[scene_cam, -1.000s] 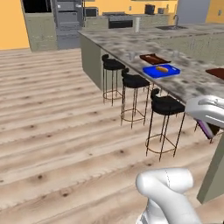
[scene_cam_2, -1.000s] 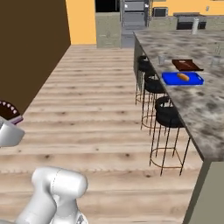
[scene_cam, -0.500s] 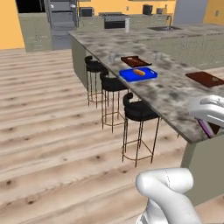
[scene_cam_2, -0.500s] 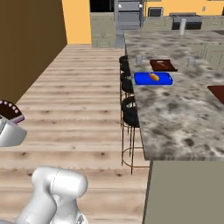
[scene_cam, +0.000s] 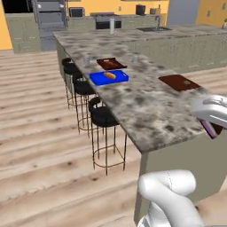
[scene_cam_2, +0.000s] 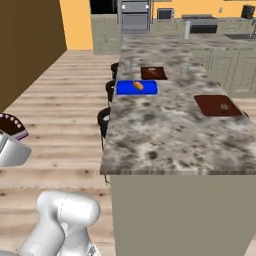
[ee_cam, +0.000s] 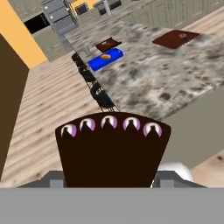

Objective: Take the cake and cupcake from the fridge and place them on the empty tray on the dining counter.

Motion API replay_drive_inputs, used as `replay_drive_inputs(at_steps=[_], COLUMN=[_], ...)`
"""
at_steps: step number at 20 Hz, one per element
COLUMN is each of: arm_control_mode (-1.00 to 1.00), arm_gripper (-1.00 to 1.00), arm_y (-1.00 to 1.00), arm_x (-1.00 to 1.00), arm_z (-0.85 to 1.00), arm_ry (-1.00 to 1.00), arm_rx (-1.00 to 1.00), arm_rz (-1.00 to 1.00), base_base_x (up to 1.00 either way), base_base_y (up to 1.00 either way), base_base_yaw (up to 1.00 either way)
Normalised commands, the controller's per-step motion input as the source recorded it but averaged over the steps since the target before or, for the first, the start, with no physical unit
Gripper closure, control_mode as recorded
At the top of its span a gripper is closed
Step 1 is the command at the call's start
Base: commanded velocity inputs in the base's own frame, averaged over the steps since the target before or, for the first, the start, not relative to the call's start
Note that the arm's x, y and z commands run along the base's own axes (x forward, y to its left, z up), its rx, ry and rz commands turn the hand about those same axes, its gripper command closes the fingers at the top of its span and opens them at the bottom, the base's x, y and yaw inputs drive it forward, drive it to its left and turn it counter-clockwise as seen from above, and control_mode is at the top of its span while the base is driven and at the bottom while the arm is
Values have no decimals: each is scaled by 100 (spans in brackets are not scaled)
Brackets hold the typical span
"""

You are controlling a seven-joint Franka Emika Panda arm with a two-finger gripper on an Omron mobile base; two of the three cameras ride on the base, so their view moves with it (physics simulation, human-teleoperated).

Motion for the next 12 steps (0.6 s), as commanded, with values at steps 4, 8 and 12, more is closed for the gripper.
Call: replay_drive_inputs(at_steps=[4,8,12], arm_control_mode=[100,100,100], arm_gripper=[100,100,100], arm_y=[0,0,0], arm_x=[0,0,0], arm_z=[0,0,0], arm_ry=[0,0,0], arm_rx=[0,0,0], arm_rz=[0,0,0], base_base_x=[-27,-18,-6], base_base_y=[-100,-100,-100], base_base_yaw=[0,0,20])
